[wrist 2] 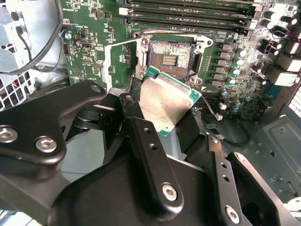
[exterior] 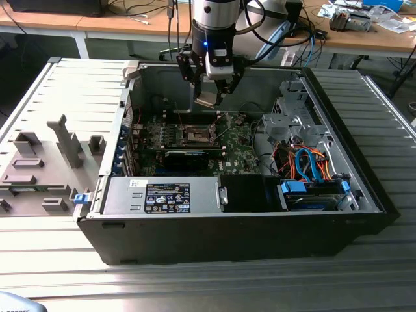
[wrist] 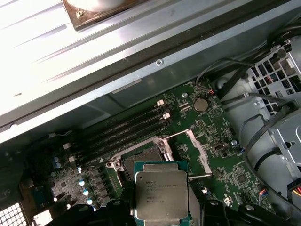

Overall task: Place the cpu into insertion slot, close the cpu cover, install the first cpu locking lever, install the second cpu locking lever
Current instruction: 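Place the cpu into insertion slot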

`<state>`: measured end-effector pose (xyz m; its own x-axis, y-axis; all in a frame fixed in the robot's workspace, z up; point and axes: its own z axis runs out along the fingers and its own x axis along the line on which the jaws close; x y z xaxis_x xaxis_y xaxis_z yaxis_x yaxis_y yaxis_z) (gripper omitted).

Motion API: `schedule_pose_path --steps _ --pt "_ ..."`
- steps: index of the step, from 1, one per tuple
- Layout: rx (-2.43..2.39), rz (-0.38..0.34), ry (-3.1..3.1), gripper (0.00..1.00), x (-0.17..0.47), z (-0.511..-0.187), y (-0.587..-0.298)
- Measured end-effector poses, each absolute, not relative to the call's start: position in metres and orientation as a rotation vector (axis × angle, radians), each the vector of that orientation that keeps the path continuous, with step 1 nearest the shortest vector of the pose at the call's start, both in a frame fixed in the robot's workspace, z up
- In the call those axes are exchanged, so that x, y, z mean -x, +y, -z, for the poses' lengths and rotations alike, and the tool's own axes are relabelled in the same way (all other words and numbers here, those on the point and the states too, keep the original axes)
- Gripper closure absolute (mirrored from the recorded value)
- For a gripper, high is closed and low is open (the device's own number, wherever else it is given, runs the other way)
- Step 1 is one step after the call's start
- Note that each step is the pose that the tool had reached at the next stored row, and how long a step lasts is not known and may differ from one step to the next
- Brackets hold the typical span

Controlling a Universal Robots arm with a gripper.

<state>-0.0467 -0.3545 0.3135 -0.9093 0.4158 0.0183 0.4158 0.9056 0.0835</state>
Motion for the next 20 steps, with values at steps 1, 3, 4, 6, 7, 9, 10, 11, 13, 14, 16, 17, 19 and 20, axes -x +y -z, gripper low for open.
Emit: schedule_pose_path --steps 1,3,4,6,7,9,10,11,13,14,16,17,19,20 --pt "0.67 0.134 -3.066 0.45 0.0467 -0.3135 -0.3544" --pt "0.673 0.134 -3.066 0.45 0.0467 -0.3135 -0.3544" --pt "0.675 0.134 -3.065 0.45 0.0467 -0.3135 -0.3545" --pt "0.678 0.134 -3.065 0.45 0.0467 -0.3135 -0.3545" --pt "0.679 0.134 -3.065 0.45 0.0467 -0.3135 -0.3544" --pt "0.682 0.134 -3.064 0.45 0.0467 -0.3135 -0.3544" --pt "0.684 0.134 -3.064 0.45 0.0467 -0.3135 -0.3545" --pt "0.686 0.134 -3.063 0.45 0.0467 -0.3135 -0.3545" --pt "0.69 0.134 -3.063 0.45 0.0467 -0.3135 -0.3545" --pt "0.691 0.134 -3.062 0.45 0.0467 -0.3135 -0.3544" --pt "0.694 0.134 -3.062 0.45 0.0467 -0.3135 -0.3545" --pt "0.696 0.134 -3.061 0.45 0.0467 -0.3135 -0.3544" --pt "0.699 0.134 -3.061 0.45 0.0467 -0.3135 -0.3545" --pt "0.701 0.134 -3.06 0.45 0.0467 -0.3135 -0.3544"
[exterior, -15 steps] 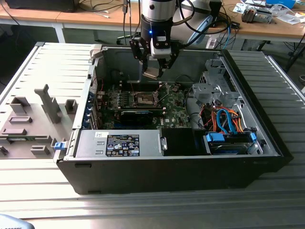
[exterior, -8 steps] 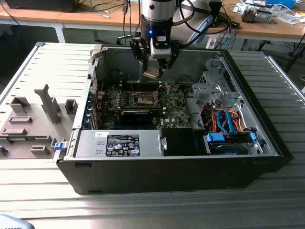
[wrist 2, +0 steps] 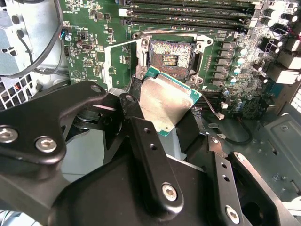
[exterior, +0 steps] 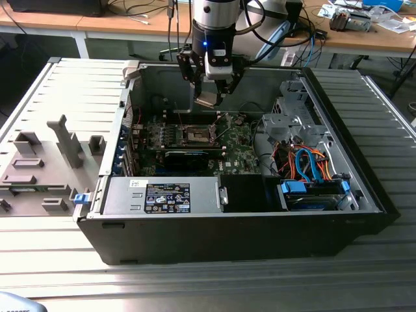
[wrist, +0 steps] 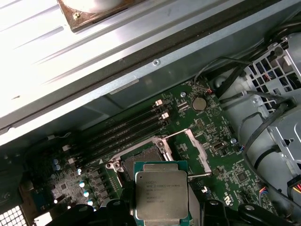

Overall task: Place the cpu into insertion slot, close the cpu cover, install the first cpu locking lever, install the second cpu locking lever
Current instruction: 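Place the cpu into insertion slot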

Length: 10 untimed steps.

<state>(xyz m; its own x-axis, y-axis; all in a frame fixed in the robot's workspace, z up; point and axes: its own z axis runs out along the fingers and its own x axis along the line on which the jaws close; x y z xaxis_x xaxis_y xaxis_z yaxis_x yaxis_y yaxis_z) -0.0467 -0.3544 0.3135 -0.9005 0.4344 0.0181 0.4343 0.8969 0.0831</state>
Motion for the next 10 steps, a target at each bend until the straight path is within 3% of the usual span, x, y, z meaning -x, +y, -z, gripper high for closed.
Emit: schedule_pose_path --steps 10 --pt "-0.721 -0.132 3.053 0.45 0.0467 -0.3135 -0.3545"
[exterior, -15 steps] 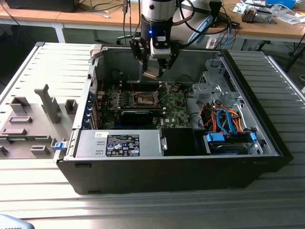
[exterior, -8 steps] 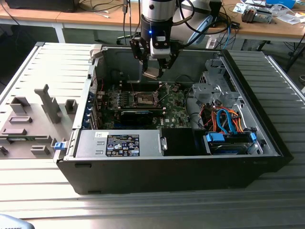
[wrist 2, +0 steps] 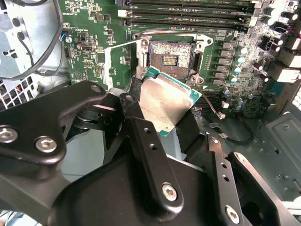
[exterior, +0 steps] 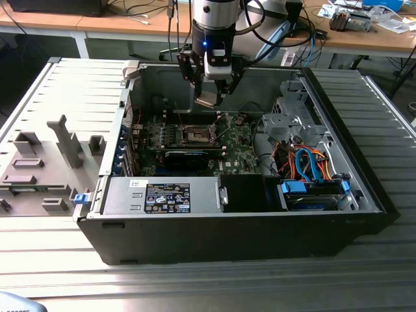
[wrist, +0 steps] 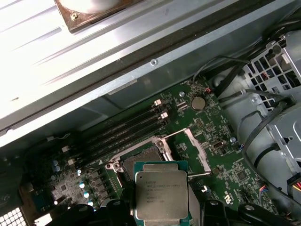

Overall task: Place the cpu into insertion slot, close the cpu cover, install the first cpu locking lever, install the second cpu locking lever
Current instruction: 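Place the cpu into insertion slot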

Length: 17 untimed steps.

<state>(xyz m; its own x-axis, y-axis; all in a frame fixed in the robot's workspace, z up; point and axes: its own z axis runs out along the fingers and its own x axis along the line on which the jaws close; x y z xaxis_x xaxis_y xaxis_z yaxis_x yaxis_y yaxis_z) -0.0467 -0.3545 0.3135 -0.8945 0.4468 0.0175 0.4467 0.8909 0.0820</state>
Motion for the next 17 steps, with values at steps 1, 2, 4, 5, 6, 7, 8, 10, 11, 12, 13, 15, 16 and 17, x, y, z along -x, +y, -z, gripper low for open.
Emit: schedule_pose_path --steps 1,2,4,5,6,7,8,10,11,12,13,15,16,17 --pt "-0.723 -0.131 3.052 0.45 0.0467 -0.3134 -0.3544" --pt "-0.724 -0.131 3.052 0.45 0.0467 -0.3135 -0.3545" --pt "-0.727 -0.131 3.051 0.45 0.0467 -0.3135 -0.3545" --pt "-0.729 -0.131 3.051 0.45 0.0467 -0.3135 -0.3544" --pt "-0.73 -0.13 3.051 0.45 0.0467 -0.3135 -0.3544" --pt "-0.731 -0.13 3.05 0.45 0.0467 -0.3135 -0.3544" --pt "-0.732 -0.13 3.05 0.45 0.0467 -0.3135 -0.3544" --pt "-0.735 -0.13 3.049 0.45 0.0467 -0.3135 -0.3545" --pt "-0.736 -0.13 3.049 0.45 0.0467 -0.3135 -0.3544" --pt "-0.737 -0.13 3.049 0.45 0.0467 -0.3135 -0.3544" --pt "-0.737 -0.13 3.049 0.45 0.0467 -0.3135 -0.3544" --pt "-0.737 -0.13 3.048 0.45 0.0467 -0.3135 -0.3545" --pt "-0.738 -0.13 3.048 0.45 0.0467 -0.3135 -0.3544" --pt "-0.738 -0.13 3.048 0.45 0.0467 -0.3135 -0.3544"
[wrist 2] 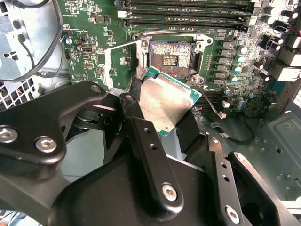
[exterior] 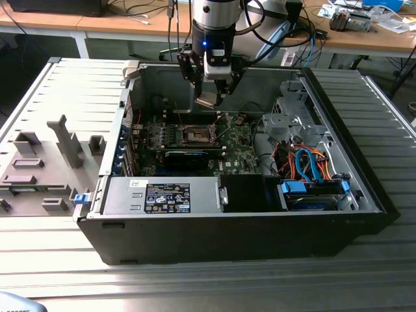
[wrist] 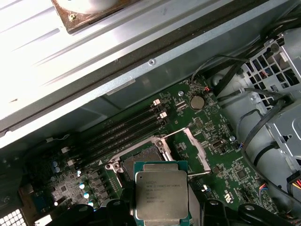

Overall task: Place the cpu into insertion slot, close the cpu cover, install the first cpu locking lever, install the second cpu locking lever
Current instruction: 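Place the cpu into insertion slot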

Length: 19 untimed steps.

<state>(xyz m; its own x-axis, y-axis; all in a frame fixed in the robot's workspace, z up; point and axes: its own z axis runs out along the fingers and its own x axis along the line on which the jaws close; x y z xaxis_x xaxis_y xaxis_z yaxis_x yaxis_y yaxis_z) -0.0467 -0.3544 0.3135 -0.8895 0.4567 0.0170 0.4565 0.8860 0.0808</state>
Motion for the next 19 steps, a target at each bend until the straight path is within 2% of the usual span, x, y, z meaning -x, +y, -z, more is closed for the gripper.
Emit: schedule_pose_path --steps 19 --pt "-0.752 -0.129 3.045 0.45 0.0467 -0.3134 -0.3544"
